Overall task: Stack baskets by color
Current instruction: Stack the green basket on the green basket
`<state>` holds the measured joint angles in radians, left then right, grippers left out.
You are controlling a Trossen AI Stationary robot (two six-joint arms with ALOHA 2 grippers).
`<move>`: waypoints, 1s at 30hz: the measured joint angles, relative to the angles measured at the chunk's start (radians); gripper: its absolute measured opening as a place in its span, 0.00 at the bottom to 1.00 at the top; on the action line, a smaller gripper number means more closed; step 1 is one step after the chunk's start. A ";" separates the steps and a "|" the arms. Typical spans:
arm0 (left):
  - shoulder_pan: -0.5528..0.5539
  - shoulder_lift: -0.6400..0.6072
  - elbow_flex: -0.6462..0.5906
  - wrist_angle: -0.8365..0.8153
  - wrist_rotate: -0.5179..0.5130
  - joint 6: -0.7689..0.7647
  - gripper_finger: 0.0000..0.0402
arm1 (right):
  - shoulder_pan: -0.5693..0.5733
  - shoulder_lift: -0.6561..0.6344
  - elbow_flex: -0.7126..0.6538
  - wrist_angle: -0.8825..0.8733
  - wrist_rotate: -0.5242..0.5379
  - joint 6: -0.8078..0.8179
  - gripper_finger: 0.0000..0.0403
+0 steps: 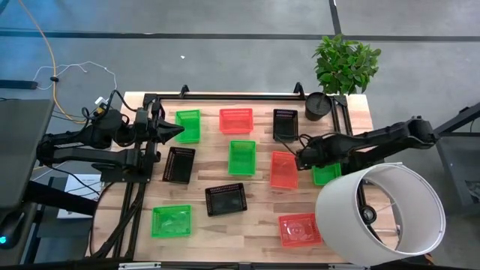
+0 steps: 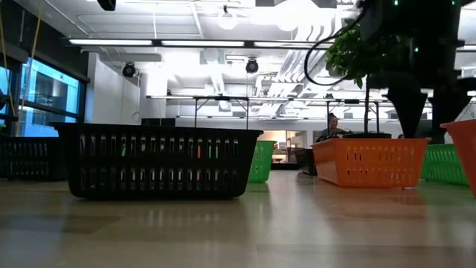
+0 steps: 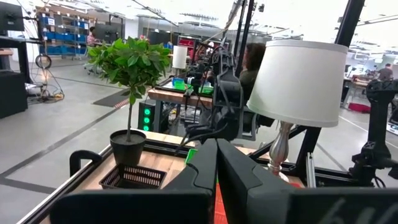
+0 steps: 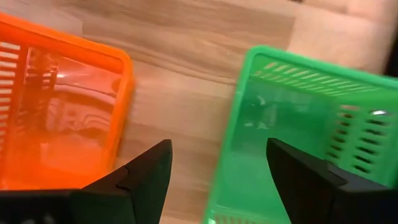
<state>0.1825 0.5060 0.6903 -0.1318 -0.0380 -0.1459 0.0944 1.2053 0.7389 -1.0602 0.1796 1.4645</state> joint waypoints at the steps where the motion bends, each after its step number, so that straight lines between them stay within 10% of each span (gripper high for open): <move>1: 0.000 0.000 0.000 0.000 0.000 0.000 0.00 | 0.000 0.000 -0.016 0.019 -0.002 0.009 0.60; 17: 0.000 0.000 0.000 0.000 -0.052 0.000 0.00 | -0.001 0.000 -0.100 0.072 0.028 0.083 0.46; 30: 0.000 0.000 0.000 0.000 -0.052 0.000 0.00 | -0.001 0.000 -0.100 0.067 0.054 0.079 0.15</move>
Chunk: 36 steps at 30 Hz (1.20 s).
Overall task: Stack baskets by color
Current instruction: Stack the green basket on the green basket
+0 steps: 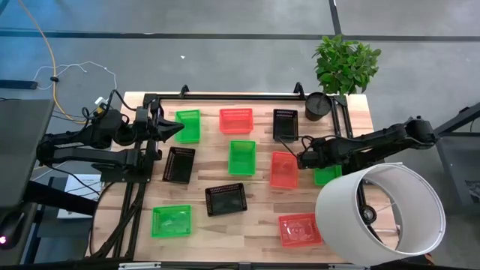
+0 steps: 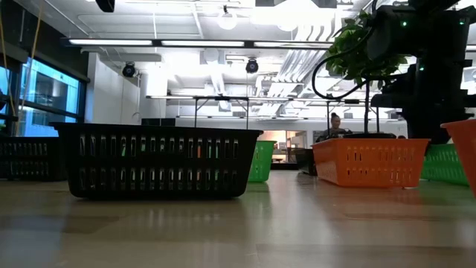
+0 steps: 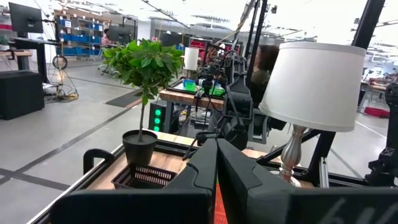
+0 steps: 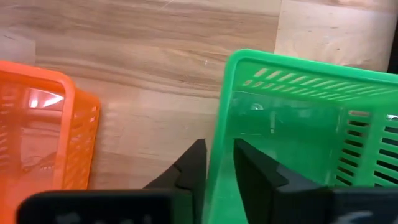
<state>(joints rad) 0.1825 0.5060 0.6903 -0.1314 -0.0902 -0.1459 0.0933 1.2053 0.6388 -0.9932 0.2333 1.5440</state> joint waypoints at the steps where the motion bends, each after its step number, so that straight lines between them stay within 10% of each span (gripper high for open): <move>1: 0.000 0.000 0.000 0.000 0.000 0.000 0.00 | 0.000 0.000 0.000 0.000 0.000 -0.002 0.13; 19: 0.000 0.000 0.000 0.000 0.000 0.000 0.00 | 0.001 0.000 0.028 -0.027 -0.009 -0.052 0.00; 36: 0.000 0.000 0.000 0.000 -0.011 0.000 0.00 | -0.016 0.000 0.515 -0.230 0.247 -0.369 0.00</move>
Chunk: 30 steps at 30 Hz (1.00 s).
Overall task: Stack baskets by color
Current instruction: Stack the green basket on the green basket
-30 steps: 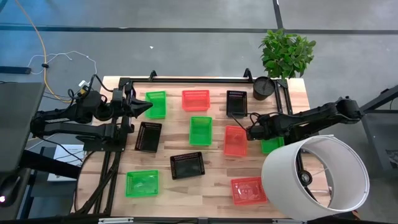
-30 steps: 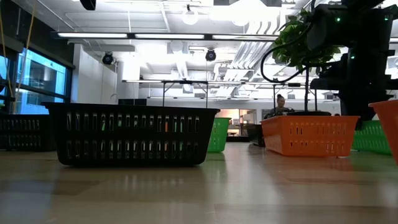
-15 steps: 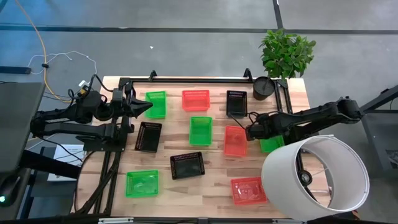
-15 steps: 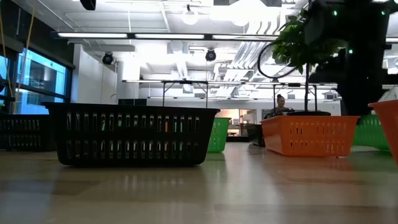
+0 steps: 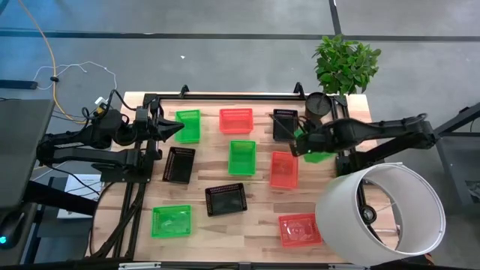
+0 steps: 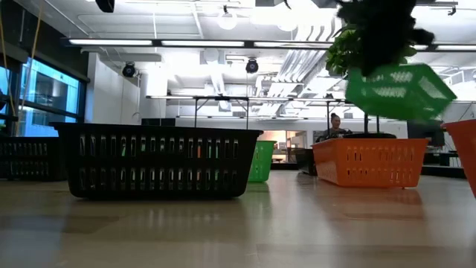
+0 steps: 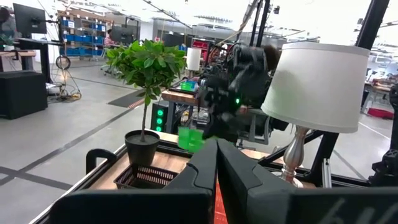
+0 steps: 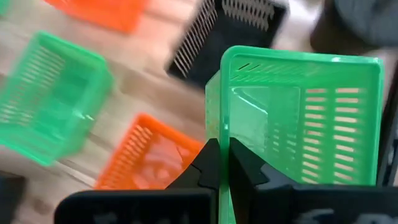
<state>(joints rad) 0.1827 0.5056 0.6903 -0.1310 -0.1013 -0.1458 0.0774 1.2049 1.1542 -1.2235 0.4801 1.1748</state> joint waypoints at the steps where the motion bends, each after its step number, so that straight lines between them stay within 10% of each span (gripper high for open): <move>1: 0.000 0.000 0.000 0.000 0.000 0.000 0.00 | -0.005 0.000 0.018 0.003 0.014 -0.021 0.00; 16: 0.000 0.000 0.000 0.001 -0.021 0.000 0.00 | -0.032 0.219 0.116 0.467 -0.081 -0.207 0.00; 30: 0.000 0.000 0.000 0.000 -0.045 0.000 0.00 | -0.027 0.623 0.627 0.183 -0.080 0.011 0.00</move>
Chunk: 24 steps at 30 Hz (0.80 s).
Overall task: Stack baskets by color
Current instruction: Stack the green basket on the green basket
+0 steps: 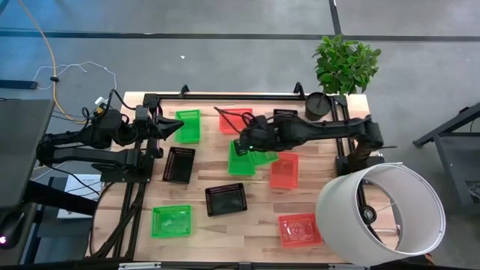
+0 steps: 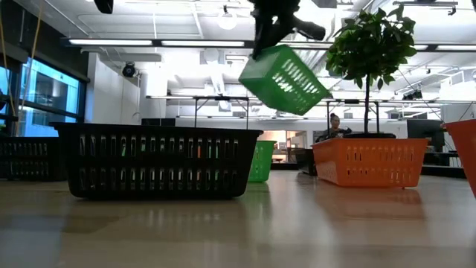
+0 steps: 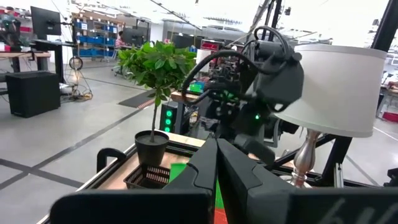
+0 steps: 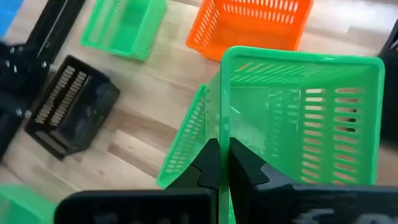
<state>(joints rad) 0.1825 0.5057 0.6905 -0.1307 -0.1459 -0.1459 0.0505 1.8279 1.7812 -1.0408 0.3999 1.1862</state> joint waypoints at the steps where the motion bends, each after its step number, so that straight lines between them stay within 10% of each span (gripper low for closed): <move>1: 0.000 0.000 0.000 0.000 0.000 0.000 0.00 | 0.000 0.015 0.014 0.001 -0.003 0.025 0.00; 24: 0.000 0.000 0.000 -0.001 0.001 0.000 0.00 | -0.002 0.300 0.203 -0.052 -0.045 0.183 0.00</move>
<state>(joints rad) 0.1825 0.5060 0.6907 -0.1314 -0.1452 -0.1460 0.0484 2.1280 1.9845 -1.0926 0.3550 1.3690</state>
